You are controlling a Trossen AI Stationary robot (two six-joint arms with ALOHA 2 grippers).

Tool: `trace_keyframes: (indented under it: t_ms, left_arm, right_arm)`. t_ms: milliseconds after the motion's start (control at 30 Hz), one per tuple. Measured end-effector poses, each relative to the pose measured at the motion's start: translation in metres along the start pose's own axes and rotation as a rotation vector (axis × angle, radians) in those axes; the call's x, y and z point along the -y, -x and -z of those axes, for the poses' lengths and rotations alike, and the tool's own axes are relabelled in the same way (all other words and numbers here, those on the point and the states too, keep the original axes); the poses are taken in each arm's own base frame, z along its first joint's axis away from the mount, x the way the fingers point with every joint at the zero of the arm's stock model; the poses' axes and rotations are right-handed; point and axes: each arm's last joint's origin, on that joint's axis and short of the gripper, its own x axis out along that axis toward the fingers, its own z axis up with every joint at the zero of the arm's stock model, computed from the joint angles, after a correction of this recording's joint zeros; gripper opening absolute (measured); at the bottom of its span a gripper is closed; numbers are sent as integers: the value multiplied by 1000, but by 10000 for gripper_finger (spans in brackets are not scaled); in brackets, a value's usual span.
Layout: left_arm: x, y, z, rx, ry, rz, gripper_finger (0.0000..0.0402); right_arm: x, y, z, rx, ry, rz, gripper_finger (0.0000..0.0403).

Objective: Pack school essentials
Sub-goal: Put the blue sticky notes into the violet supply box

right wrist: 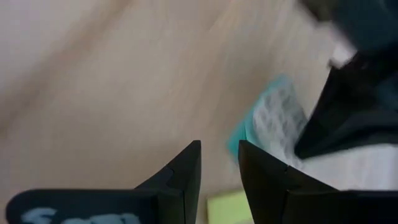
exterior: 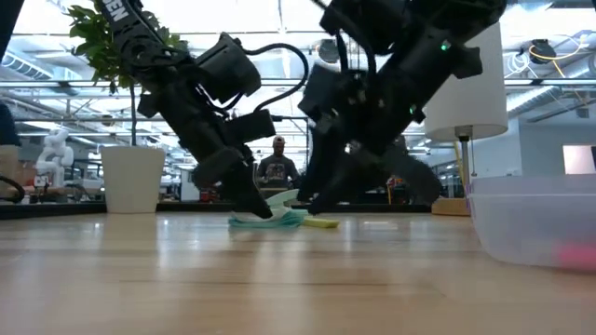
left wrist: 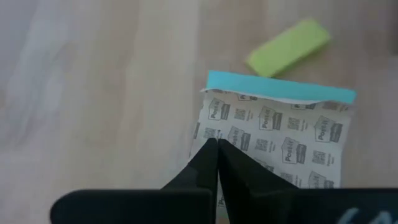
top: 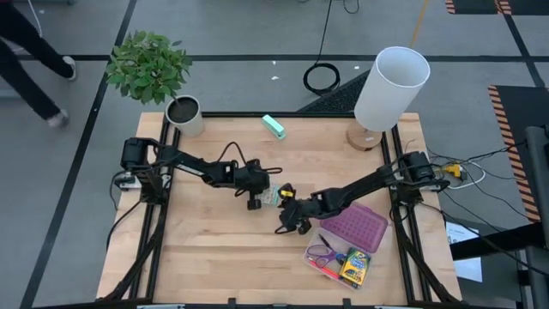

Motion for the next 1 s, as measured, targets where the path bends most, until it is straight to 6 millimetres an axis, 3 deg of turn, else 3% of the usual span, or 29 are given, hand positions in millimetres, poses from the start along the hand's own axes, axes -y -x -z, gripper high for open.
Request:
trace_keyframes:
  t_ms: [167,300,400,700,800,1000]
  left_arm:
    - [11,0,4,1,-75,107,5]
    - [25,0,-4,105,-175,201,11]
    - [33,6,-9,118,-209,179,4]
    - [49,61,-29,194,-146,79,8]
    - [56,60,-25,163,-128,91,3]
    - [58,34,-12,61,-48,50,8]
  right_arm:
    - [-2,-2,2,-48,41,-9,100]
    - [-5,7,0,-59,50,-25,100]
    - [-7,14,-3,-58,28,-33,100]
    - [-14,17,-10,-27,41,-32,101]
    - [-13,17,-12,-5,61,-13,110]
    - [-13,11,-14,4,117,46,170]
